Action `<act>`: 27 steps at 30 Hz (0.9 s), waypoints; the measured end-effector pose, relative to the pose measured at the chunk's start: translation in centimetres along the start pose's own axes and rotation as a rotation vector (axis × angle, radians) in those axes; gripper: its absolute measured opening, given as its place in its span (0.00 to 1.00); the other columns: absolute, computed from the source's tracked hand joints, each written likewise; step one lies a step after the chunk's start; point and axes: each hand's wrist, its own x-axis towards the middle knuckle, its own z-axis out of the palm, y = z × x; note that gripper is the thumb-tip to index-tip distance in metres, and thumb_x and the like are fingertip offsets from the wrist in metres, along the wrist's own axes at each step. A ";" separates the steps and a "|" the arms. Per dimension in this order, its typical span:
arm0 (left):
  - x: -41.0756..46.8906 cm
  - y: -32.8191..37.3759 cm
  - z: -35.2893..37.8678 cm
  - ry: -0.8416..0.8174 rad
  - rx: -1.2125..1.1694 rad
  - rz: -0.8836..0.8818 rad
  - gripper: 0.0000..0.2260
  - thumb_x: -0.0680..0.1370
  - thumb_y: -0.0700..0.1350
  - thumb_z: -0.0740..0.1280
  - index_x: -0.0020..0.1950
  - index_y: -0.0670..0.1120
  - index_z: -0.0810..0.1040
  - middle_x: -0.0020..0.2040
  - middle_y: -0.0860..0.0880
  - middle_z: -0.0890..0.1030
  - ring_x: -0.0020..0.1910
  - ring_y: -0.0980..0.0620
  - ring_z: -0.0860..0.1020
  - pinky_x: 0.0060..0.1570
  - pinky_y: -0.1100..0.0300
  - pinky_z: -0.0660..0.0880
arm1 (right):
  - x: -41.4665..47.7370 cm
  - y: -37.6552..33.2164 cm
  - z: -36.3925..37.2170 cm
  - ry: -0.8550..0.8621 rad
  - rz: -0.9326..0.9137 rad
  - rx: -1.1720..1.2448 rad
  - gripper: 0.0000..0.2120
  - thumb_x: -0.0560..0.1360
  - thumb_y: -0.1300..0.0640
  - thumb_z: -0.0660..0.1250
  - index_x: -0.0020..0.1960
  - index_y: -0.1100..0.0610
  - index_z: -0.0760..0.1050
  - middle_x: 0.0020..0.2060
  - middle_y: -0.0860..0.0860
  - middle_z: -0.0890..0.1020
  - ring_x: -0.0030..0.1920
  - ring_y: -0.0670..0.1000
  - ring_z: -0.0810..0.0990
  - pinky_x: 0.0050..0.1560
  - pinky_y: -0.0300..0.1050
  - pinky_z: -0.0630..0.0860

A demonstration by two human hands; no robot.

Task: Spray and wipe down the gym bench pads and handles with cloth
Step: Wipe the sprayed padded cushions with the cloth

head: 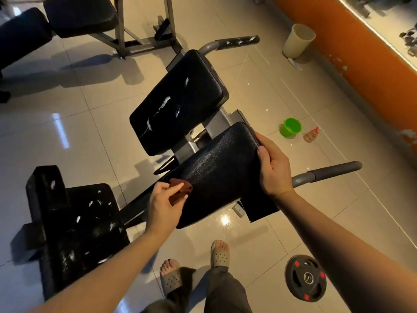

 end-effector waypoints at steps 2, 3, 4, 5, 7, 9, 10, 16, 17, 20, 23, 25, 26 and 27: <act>1.5 4.1 1.2 0.050 -0.065 0.016 0.17 0.76 0.43 0.76 0.65 0.47 0.82 0.56 0.54 0.72 0.55 0.55 0.75 0.56 0.66 0.78 | -0.1 -0.1 0.0 0.008 0.005 -0.010 0.22 0.84 0.49 0.51 0.75 0.48 0.72 0.68 0.45 0.78 0.67 0.45 0.73 0.72 0.53 0.70; 2.2 6.7 2.0 0.051 -0.101 0.059 0.17 0.77 0.43 0.75 0.66 0.47 0.82 0.57 0.54 0.71 0.56 0.55 0.74 0.55 0.68 0.77 | -0.1 -0.2 0.0 0.008 0.004 -0.016 0.22 0.84 0.49 0.51 0.75 0.48 0.72 0.69 0.46 0.78 0.67 0.46 0.73 0.72 0.52 0.69; 2.5 9.1 2.8 0.034 -0.126 0.123 0.17 0.77 0.43 0.75 0.66 0.48 0.82 0.57 0.55 0.71 0.57 0.56 0.74 0.54 0.68 0.77 | -0.1 -0.2 0.0 0.004 0.001 -0.022 0.22 0.84 0.49 0.51 0.75 0.49 0.72 0.69 0.46 0.78 0.67 0.46 0.73 0.71 0.52 0.69; 2.3 10.9 3.4 0.006 -0.144 0.200 0.18 0.77 0.43 0.75 0.66 0.49 0.82 0.58 0.55 0.70 0.58 0.57 0.74 0.55 0.68 0.77 | -0.1 -0.4 0.0 0.001 -0.003 -0.026 0.22 0.84 0.49 0.51 0.75 0.49 0.72 0.69 0.47 0.78 0.67 0.47 0.73 0.71 0.51 0.69; 1.0 11.4 3.9 -0.059 -0.128 0.359 0.19 0.77 0.42 0.76 0.67 0.51 0.81 0.59 0.54 0.71 0.60 0.55 0.73 0.58 0.66 0.76 | -0.1 -0.6 0.0 0.005 -0.003 -0.023 0.21 0.85 0.50 0.51 0.74 0.50 0.72 0.69 0.46 0.77 0.65 0.44 0.73 0.70 0.47 0.69; -1.4 8.2 3.3 -0.126 -0.056 0.448 0.21 0.76 0.40 0.75 0.68 0.53 0.80 0.61 0.51 0.72 0.61 0.52 0.73 0.60 0.63 0.75 | -0.2 -0.9 -0.1 0.016 0.006 -0.014 0.20 0.86 0.53 0.52 0.75 0.49 0.71 0.68 0.46 0.77 0.64 0.42 0.71 0.69 0.44 0.66; -2.3 5.6 2.7 -0.147 -0.007 0.443 0.22 0.76 0.39 0.75 0.68 0.54 0.80 0.61 0.51 0.72 0.61 0.51 0.73 0.60 0.61 0.76 | -0.2 -0.9 0.0 0.019 0.011 -0.011 0.19 0.86 0.54 0.53 0.75 0.49 0.71 0.69 0.47 0.77 0.65 0.42 0.71 0.70 0.44 0.65; -2.1 -1.8 -0.7 0.011 0.037 -0.096 0.17 0.77 0.41 0.75 0.65 0.46 0.82 0.59 0.51 0.73 0.57 0.54 0.73 0.61 0.59 0.77 | -0.3 -0.7 0.2 0.030 0.003 -0.017 0.19 0.86 0.55 0.53 0.75 0.50 0.72 0.65 0.40 0.76 0.65 0.41 0.71 0.70 0.43 0.65; -1.3 -0.2 -0.2 0.049 0.016 -0.134 0.16 0.77 0.42 0.74 0.65 0.45 0.81 0.58 0.51 0.73 0.56 0.54 0.72 0.59 0.62 0.76 | -0.3 -0.7 0.2 0.034 0.000 -0.021 0.20 0.86 0.54 0.53 0.75 0.50 0.72 0.65 0.40 0.75 0.65 0.41 0.71 0.70 0.43 0.65; 0.0 6.7 2.5 0.110 -0.098 -0.045 0.15 0.79 0.43 0.73 0.66 0.47 0.81 0.58 0.53 0.71 0.58 0.53 0.72 0.55 0.62 0.78 | -0.3 -1.0 0.1 0.023 -0.006 -0.041 0.21 0.85 0.52 0.51 0.75 0.50 0.71 0.68 0.44 0.77 0.65 0.42 0.70 0.70 0.43 0.64; -0.9 10.6 4.3 0.019 -0.106 0.240 0.17 0.77 0.43 0.74 0.66 0.50 0.81 0.59 0.52 0.72 0.59 0.54 0.71 0.56 0.65 0.75 | -0.3 -1.0 -0.1 0.023 -0.030 -0.062 0.22 0.85 0.52 0.52 0.75 0.51 0.72 0.68 0.47 0.78 0.65 0.41 0.71 0.68 0.42 0.65; -2.4 8.5 3.8 -0.087 -0.037 0.414 0.20 0.76 0.40 0.74 0.67 0.52 0.81 0.60 0.50 0.73 0.60 0.52 0.71 0.57 0.64 0.74 | -0.3 -1.1 -0.2 0.029 -0.030 -0.056 0.21 0.85 0.53 0.53 0.75 0.51 0.72 0.67 0.44 0.77 0.64 0.40 0.70 0.68 0.41 0.65; -3.1 6.2 3.3 -0.111 0.005 0.441 0.22 0.75 0.38 0.75 0.67 0.52 0.80 0.61 0.49 0.73 0.60 0.51 0.72 0.57 0.63 0.74 | -0.3 -1.1 -0.1 0.031 -0.030 -0.056 0.20 0.85 0.54 0.53 0.75 0.51 0.72 0.66 0.42 0.76 0.64 0.39 0.70 0.68 0.41 0.64; -3.8 3.3 2.6 -0.110 0.041 0.404 0.24 0.73 0.36 0.76 0.68 0.53 0.80 0.62 0.49 0.73 0.61 0.51 0.72 0.58 0.61 0.75 | -0.3 -1.0 -0.1 0.034 -0.027 -0.059 0.20 0.86 0.55 0.53 0.75 0.51 0.72 0.65 0.41 0.75 0.64 0.39 0.70 0.68 0.41 0.64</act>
